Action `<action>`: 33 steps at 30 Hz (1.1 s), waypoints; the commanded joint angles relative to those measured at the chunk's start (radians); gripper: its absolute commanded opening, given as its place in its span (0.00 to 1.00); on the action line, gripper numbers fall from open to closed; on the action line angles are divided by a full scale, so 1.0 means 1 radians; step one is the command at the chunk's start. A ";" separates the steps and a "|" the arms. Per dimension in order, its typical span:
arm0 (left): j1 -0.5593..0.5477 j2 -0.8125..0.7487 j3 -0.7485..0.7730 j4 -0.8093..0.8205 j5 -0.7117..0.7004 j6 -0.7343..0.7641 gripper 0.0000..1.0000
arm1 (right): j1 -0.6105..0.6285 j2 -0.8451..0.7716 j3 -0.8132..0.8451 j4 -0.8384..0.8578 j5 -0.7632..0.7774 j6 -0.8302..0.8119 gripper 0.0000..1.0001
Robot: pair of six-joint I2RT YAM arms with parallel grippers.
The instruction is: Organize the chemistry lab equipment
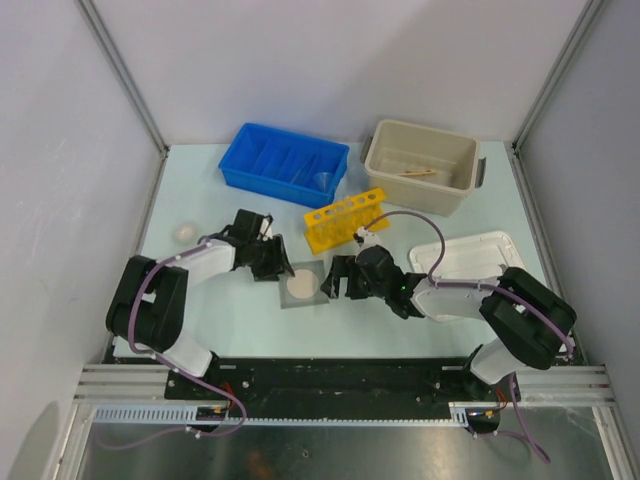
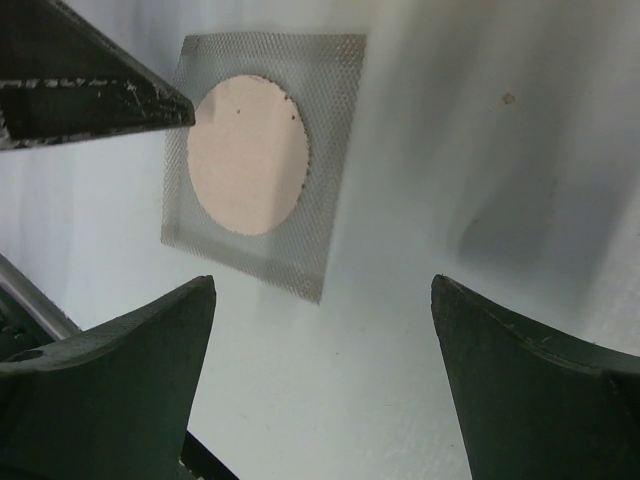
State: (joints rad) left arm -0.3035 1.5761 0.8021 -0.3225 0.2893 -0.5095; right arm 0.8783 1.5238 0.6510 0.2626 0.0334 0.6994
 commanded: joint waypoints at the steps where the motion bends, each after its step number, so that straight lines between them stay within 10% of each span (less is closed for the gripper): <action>1: -0.077 -0.006 -0.077 0.008 0.018 -0.018 0.56 | -0.004 0.017 0.002 0.018 0.013 0.001 0.93; 13: -0.294 -0.012 -0.109 0.099 -0.034 -0.035 0.55 | -0.081 -0.056 -0.048 -0.010 0.052 -0.067 0.95; 33: -0.265 -0.086 -0.139 0.117 -0.040 -0.171 0.52 | -0.280 0.125 -0.009 0.190 -0.318 -0.176 0.94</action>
State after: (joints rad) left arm -0.5762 1.4654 0.6621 -0.1955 0.2569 -0.6609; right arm 0.5907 1.5856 0.5934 0.4149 -0.2569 0.5449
